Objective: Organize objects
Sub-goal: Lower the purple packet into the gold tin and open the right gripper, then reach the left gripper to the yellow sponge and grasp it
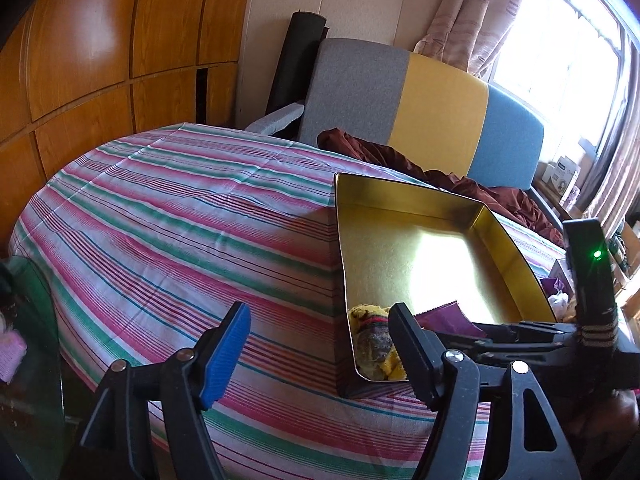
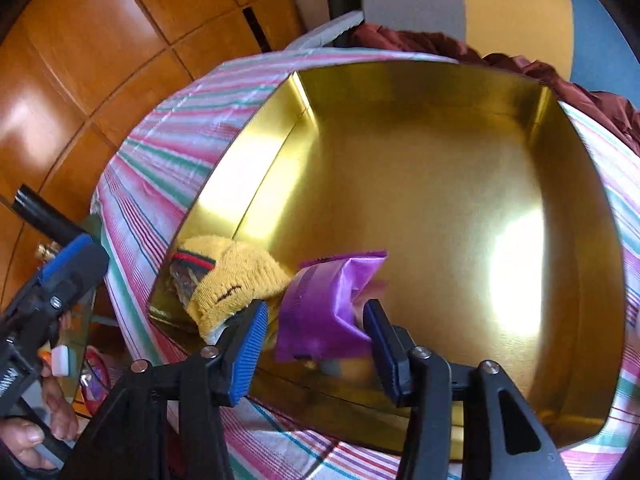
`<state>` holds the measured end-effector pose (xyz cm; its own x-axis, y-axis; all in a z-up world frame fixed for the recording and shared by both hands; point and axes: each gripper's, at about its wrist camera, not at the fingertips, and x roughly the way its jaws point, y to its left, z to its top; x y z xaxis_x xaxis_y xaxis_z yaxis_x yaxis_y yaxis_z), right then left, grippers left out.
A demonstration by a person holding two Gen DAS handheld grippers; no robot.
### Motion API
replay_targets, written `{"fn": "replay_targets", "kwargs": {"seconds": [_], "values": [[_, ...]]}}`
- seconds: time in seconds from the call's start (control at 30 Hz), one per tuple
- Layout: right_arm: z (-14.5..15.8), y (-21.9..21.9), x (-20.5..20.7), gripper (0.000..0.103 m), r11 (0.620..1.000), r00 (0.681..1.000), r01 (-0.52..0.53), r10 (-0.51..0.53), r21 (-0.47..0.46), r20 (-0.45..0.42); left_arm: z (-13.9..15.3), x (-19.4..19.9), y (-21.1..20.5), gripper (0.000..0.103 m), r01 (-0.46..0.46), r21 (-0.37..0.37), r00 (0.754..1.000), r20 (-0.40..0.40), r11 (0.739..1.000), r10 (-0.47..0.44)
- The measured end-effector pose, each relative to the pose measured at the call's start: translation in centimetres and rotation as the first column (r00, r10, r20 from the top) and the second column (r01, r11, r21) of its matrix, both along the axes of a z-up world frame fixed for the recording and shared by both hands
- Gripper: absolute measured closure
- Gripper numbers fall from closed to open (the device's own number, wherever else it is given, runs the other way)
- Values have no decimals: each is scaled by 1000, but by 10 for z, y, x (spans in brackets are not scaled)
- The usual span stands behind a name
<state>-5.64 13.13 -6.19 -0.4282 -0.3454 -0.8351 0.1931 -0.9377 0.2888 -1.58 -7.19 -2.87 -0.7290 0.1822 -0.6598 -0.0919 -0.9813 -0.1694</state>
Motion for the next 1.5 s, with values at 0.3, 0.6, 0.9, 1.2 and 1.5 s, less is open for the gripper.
{"fn": "replay_targets", "kwargs": {"seconds": [0.3, 0.6, 0.9, 1.2, 1.5], "values": [[35, 59, 27, 38, 991, 988, 129, -130, -14, -82, 8, 4, 19, 27, 53, -7, 998, -13, 999, -53], [67, 173, 62, 37, 930, 925, 363, -352, 56, -145, 22, 2, 71, 27, 200, -19, 980, -16, 980, -200], [67, 341, 124, 31, 649, 644, 760, -743, 40, -179, 41, 10, 172, 27, 447, -37, 893, -39, 894, -449], [44, 405, 164, 31, 419, 428, 887, -904, -195, 5, 36, 16, 287, 27, 641, -20, 768, 18, 768, -640], [38, 406, 164, 31, 428, 452, 869, -891, -250, 49, 17, 17, 374, 37, 736, -34, 676, 92, 676, -731]]}}
